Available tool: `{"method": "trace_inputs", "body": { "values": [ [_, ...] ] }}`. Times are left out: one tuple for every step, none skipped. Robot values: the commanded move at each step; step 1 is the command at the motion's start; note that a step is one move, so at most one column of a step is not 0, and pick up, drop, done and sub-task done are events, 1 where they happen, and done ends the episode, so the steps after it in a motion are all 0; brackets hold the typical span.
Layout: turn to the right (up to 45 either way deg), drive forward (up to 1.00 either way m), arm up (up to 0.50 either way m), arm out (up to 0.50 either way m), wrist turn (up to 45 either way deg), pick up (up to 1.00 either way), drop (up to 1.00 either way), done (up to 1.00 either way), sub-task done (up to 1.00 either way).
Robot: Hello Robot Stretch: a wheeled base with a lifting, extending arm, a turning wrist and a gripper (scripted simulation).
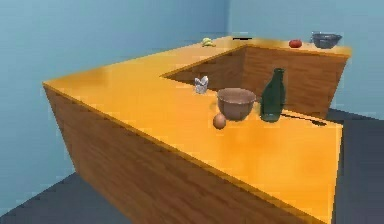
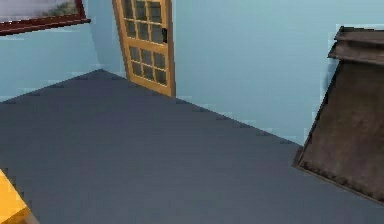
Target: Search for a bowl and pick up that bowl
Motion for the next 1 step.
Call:
{"method": "trace_inputs", "body": {
  "values": [
    [0.0,0.25,0.0,0.0,0.0,0.0,0.0,0.0,0.0]
  ]
}}
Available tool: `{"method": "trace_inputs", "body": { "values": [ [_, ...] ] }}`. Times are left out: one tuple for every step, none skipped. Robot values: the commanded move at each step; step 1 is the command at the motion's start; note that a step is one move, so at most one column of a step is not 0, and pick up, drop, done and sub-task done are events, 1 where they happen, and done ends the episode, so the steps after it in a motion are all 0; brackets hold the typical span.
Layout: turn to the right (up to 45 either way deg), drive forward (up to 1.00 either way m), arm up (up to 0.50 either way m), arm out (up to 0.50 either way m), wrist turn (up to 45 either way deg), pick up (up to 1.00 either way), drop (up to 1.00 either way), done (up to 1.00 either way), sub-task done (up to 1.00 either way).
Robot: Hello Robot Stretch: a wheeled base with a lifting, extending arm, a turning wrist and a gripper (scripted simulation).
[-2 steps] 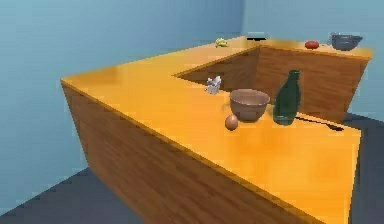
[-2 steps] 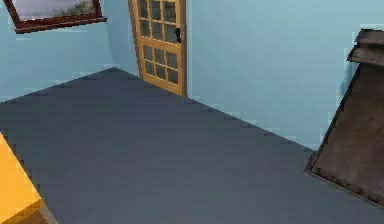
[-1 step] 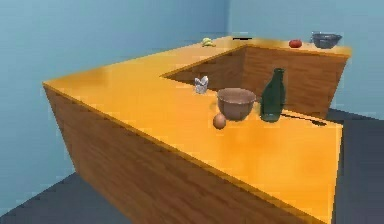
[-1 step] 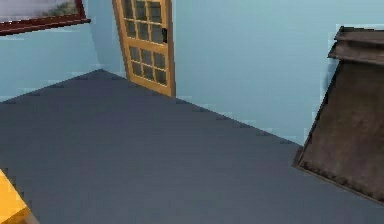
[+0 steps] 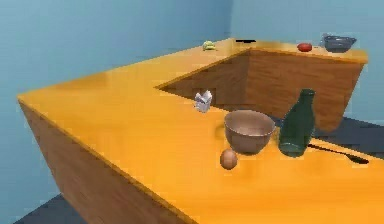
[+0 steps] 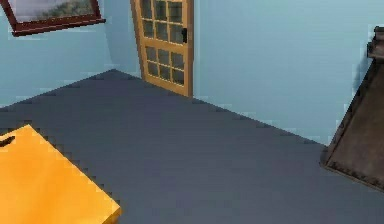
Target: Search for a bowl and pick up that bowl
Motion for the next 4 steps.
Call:
{"method": "trace_inputs", "body": {
  "values": [
    [-45.0,0.0,0.0,0.0,0.0,0.0,0.0,0.0,0.0],
    [-24.0,0.0,0.0,0.0,0.0,0.0,0.0,0.0,0.0],
    [0.0,0.0,0.5,0.0,0.0,0.0,0.0,0.0,0.0],
    [0.0,0.0,0.38,0.0,0.0,0.0,0.0,0.0,0.0]
  ]
}}
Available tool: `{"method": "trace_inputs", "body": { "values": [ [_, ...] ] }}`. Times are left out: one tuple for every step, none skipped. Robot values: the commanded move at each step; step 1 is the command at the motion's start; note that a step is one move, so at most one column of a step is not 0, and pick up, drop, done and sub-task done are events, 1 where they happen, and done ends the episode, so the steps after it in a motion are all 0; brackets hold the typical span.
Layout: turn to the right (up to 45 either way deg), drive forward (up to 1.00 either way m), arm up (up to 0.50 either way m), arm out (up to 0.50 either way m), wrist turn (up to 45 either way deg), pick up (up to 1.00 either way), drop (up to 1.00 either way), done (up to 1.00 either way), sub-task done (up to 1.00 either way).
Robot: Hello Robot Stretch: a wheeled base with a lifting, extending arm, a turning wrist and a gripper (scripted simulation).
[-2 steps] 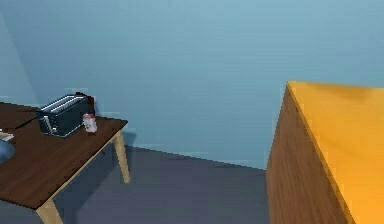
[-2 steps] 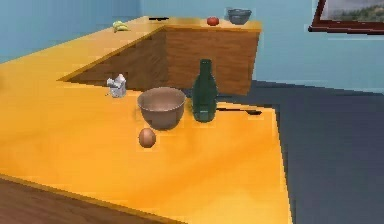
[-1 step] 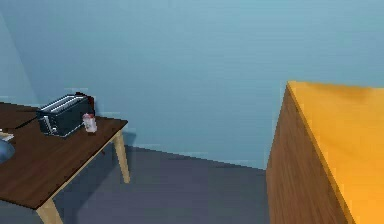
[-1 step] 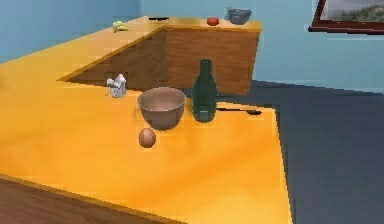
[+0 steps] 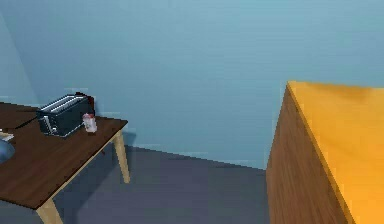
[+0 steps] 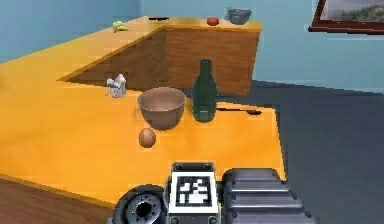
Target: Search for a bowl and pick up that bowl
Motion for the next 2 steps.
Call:
{"method": "trace_inputs", "body": {
  "values": [
    [0.0,0.0,0.0,0.32,0.0,0.0,0.0,0.0,0.0],
    [0.0,0.0,0.0,0.0,45.0,0.0,0.0,0.0,0.0]
  ]
}}
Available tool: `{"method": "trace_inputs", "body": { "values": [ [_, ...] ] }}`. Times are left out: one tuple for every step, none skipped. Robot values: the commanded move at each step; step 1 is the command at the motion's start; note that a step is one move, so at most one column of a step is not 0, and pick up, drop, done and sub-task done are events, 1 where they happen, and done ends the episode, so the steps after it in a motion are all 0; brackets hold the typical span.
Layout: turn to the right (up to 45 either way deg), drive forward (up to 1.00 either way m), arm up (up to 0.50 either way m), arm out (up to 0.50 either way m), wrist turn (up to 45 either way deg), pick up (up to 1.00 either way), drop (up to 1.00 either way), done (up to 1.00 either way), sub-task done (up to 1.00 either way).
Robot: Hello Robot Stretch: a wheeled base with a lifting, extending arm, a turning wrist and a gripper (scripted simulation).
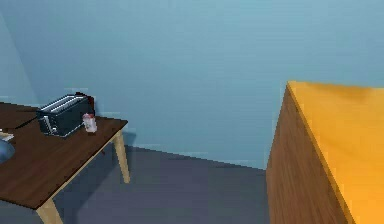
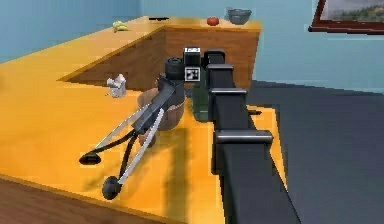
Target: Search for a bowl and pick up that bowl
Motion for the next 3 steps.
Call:
{"method": "trace_inputs", "body": {
  "values": [
    [0.0,0.0,0.0,0.0,45.0,0.0,0.0,0.0,0.0],
    [0.0,0.0,0.0,0.0,45.0,0.0,0.0,0.0,0.0],
    [0.0,0.0,0.0,0.0,21.0,0.0,0.0,0.0,0.0]
  ]
}}
